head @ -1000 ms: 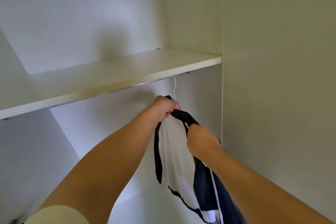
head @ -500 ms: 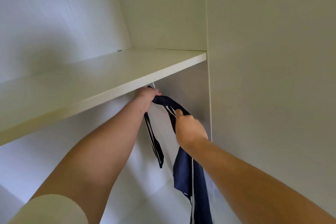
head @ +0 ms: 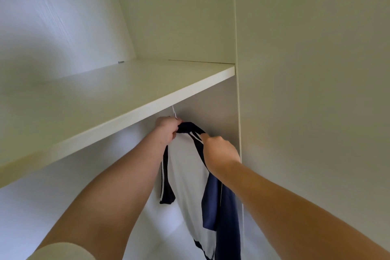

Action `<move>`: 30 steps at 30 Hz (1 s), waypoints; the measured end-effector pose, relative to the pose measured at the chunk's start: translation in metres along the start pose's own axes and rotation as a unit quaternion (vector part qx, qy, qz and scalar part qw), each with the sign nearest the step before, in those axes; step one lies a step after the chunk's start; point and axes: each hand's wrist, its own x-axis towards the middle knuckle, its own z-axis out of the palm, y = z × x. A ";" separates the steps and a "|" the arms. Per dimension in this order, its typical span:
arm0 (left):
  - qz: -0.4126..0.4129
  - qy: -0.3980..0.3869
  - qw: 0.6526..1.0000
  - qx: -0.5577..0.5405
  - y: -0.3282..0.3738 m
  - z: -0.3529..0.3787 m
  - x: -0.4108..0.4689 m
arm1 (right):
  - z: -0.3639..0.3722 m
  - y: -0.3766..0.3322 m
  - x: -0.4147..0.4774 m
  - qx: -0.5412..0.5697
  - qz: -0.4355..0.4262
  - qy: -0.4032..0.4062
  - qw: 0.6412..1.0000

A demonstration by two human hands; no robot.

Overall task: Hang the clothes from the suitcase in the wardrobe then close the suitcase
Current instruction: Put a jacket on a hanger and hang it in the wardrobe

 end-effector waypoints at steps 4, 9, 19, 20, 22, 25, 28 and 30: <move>0.016 -0.009 0.999 -0.026 -0.005 -0.001 0.005 | 0.002 0.005 0.005 -0.004 0.007 -0.011 1.000; 0.104 0.022 0.994 -0.006 -0.006 -0.010 0.002 | 0.003 0.010 0.010 0.003 0.003 0.014 1.000; 0.281 0.089 0.927 0.234 -0.060 -0.079 -0.132 | 0.024 0.012 -0.021 0.198 -0.124 0.147 0.961; 0.289 0.089 0.917 0.261 -0.068 -0.086 -0.147 | 0.026 0.012 -0.028 0.229 -0.133 0.144 0.953; 0.270 0.112 0.906 0.304 -0.099 -0.109 -0.200 | 0.037 0.000 -0.060 0.277 -0.172 0.110 0.939; 0.211 0.162 0.904 0.334 -0.149 -0.132 -0.289 | 0.058 -0.021 -0.114 0.303 -0.231 0.043 0.923; 0.161 0.222 0.898 0.343 -0.200 -0.143 -0.376 | 0.078 -0.050 -0.173 0.316 -0.291 -0.028 0.903; 0.104 0.279 0.897 0.328 -0.240 -0.153 -0.445 | 0.091 -0.078 -0.227 0.322 -0.344 -0.081 0.878</move>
